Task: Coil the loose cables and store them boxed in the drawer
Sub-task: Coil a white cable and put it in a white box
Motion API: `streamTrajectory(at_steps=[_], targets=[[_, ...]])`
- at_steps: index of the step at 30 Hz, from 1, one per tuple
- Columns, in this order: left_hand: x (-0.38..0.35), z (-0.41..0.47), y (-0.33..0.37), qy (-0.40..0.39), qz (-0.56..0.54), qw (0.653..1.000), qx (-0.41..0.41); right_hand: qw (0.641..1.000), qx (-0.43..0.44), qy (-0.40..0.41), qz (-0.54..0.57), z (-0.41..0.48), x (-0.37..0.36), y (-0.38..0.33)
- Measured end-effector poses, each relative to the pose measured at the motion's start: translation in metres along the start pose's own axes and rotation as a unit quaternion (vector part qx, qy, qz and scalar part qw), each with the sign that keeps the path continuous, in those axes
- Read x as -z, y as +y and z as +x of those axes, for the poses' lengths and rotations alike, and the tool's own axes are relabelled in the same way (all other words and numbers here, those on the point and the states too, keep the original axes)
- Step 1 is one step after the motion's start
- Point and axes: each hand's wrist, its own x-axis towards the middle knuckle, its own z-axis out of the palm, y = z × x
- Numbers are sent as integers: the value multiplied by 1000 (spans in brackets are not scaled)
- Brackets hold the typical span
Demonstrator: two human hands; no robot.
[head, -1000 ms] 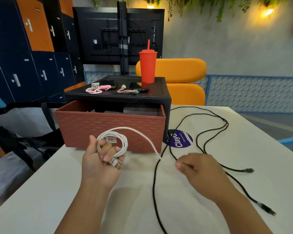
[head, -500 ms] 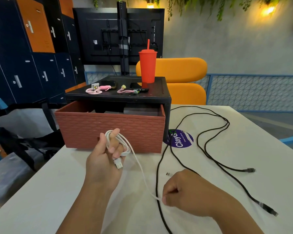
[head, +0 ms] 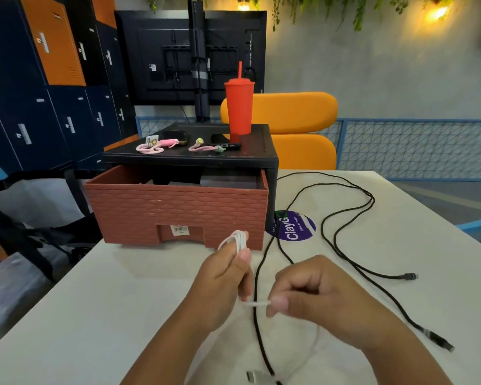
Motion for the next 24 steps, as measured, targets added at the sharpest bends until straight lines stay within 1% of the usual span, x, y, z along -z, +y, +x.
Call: streamTrajectory(at_steps=[1, 3, 6, 8, 9, 12, 15, 16, 17, 19, 20, 22, 24], targets=[[-1, 0, -1, -12, 1, 1000, 0, 999, 9, 39, 19, 0, 0, -2], [-2, -1, 2, -32, -20, 999, 12, 988, 26, 150, 24, 3, 1, -3], [-6, -5, 8, -76, -83, 993, 47, 948, 22, 315, -33, 7, 8, 7], [-8, -8, 11, -123, -164, 976, 67, 922, 7, 381, -63, 11, 12, 15], [-9, -8, 12, -145, -201, 966, 73, 915, 1, 395, -76, 13, 12, 18], [-7, -8, 13, -169, -276, 943, 73, 918, -13, 376, -123, 16, 11, 26], [-6, -8, 13, -141, -371, 912, 99, 932, -28, 319, -167, 17, 7, 32], [-6, -8, 14, -129, -401, 900, 110, 943, -24, 292, -159, 17, 4, 33], [-6, -8, 14, -118, -428, 888, 120, 955, -20, 270, -122, 16, 1, 31], [-5, -7, 14, -107, -470, 866, 128, 976, -18, 215, -9, 15, -3, 29], [-5, -6, 15, -105, -484, 859, 130, 981, -18, 194, 14, 16, -5, 29], [-5, -5, 13, -104, -493, 854, 131, 981, -27, 189, -22, 19, -8, 34], [-5, -5, 10, -114, -482, 860, 121, 972, -36, 218, -79, 24, -11, 40]])
